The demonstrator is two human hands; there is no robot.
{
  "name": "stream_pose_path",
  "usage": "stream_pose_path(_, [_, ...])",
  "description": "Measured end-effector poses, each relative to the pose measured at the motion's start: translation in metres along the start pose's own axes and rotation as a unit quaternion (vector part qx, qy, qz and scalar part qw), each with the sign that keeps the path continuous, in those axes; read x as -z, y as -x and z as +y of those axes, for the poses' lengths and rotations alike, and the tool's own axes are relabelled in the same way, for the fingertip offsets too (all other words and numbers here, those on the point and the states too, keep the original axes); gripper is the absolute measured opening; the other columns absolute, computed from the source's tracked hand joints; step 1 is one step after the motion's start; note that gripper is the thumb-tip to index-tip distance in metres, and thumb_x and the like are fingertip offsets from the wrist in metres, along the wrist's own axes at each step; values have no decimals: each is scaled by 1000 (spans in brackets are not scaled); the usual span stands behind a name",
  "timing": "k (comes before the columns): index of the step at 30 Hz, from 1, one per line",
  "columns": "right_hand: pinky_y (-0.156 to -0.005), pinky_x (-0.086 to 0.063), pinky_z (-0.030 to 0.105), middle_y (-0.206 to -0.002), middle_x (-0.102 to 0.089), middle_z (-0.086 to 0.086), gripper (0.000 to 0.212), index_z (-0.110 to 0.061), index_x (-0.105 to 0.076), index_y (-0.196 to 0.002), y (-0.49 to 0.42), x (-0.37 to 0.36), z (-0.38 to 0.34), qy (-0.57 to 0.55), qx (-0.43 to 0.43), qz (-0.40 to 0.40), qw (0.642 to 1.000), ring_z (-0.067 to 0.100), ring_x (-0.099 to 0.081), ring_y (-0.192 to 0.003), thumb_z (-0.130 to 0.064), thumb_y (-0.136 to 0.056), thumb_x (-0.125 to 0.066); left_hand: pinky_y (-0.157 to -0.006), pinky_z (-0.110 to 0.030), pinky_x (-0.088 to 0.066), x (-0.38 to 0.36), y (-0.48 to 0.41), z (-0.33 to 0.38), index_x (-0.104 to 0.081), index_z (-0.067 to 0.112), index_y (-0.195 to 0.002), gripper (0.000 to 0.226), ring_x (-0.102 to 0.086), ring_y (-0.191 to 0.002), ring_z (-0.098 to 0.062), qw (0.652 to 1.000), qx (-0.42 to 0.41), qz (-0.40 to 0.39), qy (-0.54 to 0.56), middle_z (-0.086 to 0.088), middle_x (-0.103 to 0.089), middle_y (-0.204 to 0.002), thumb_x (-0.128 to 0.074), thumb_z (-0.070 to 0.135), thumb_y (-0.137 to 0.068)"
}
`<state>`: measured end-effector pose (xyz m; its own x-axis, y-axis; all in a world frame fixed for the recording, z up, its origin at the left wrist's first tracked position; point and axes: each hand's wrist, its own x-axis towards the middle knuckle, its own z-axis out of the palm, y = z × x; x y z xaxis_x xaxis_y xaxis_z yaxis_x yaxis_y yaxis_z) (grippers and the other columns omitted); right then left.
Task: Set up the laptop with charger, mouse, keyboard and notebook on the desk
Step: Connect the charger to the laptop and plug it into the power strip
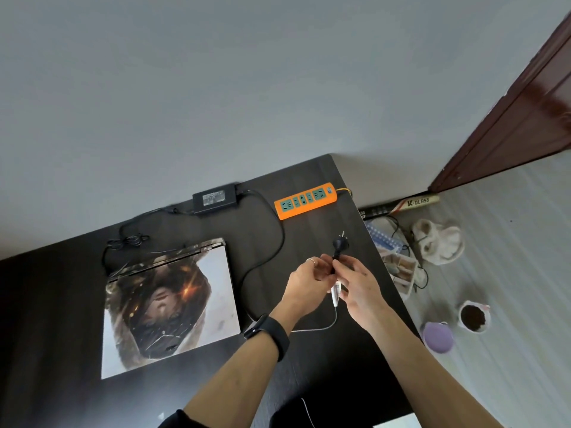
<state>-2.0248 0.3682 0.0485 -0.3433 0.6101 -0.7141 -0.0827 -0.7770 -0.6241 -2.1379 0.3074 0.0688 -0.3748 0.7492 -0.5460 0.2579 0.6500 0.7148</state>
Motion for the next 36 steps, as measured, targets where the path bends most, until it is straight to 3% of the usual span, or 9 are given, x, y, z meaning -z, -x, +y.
stream_pose_path(4, [-101, -44, 41, -114, -75, 7, 31, -12, -62, -125, -10, 2, -4, -47, -63, -9, 997, 21, -65, -112, -31, -100, -58, -67, -17, -43, 13, -2, 3, -59, 28, -104, 14, -60, -80, -5, 999, -14, -9, -40, 9, -66, -90, -54, 19, -93])
stream_pose_path(7, [-107, -40, 43, -116, -74, 7, 34, -15, -59, -126, -14, 1, -8, -86, -64, -13, 994, 21, -65, -111, -35, -99, -60, -62, -20, -44, 27, -6, 1, -58, 24, -103, 17, -59, -74, -12, 996, -22, -19, -80, 5, -66, -83, -47, 14, -94])
stream_pose_path(13, [-86, -52, 31, -103, -73, 11, 36, -8, -66, -122, -19, -15, -16, -75, -18, -50, 996, 15, -64, -84, -24, -91, -72, -88, -23, -45, 57, -22, 4, -57, 20, -124, 31, -61, -106, -17, 985, -55, 20, -160, 1, -65, -117, -44, 13, -96])
stream_pose_path(19, [-99, -44, 39, -110, -74, 7, 39, -14, -65, -127, -35, -44, -24, -84, -16, -82, 993, 20, -67, -106, -22, -89, -73, -92, -28, -50, 69, -45, 19, -59, 34, -129, 32, -60, -104, -8, 967, -134, 61, -207, 11, -63, -113, -53, 37, -98])
stream_pose_path(23, [-99, -45, 40, -115, -75, 0, 33, -24, -66, -121, -54, -52, -28, -7, -14, -104, 994, 21, -66, -112, -32, -90, -71, -83, -32, -52, 84, -62, 20, -59, 38, -130, 31, -61, -101, -14, 945, -137, 104, -277, 10, -63, -108, -48, 39, -101])
stream_pose_path(27, [-90, -52, 34, -128, -66, -3, 43, -26, -59, -131, -86, -52, -17, 189, 11, -95, 977, 16, -64, -113, -45, -93, -65, -84, -37, -52, 109, -87, 9, -59, 42, -131, 32, -62, -105, -19, 918, -86, 159, -353, 10, -67, -113, -46, 39, -101])
stream_pose_path(30, [-103, -45, 36, -145, -51, -2, 55, -26, -50, -138, -133, -49, -5, 380, 122, -28, 916, 18, -52, -129, -54, -92, -60, -85, -38, -52, 127, -116, -2, -61, 40, -128, 30, -61, -104, -18, 921, -63, 199, -330, 11, -65, -112, -49, 37, -100])
stream_pose_path(34, [-112, -35, 51, -164, -22, 8, 68, -30, -37, -150, -198, -53, 2, 650, 325, 75, 683, 33, -24, -148, -62, -91, -50, -81, -39, -53, 130, -156, -21, -64, 38, -125, 28, -63, -100, -18, 919, -62, 219, -322, 11, -66, -107, -53, 35, -99])
stream_pose_path(36, [-114, -30, 58, -166, -15, 11, 71, -34, -32, -154, -224, -44, 8, 674, 373, 88, 632, 35, -15, -152, -62, -91, -49, -80, -39, -53, 125, -170, -30, -64, 38, -125, 28, -62, -98, -17, 918, -67, 211, -330, 12, -66, -108, -53, 35, -99])
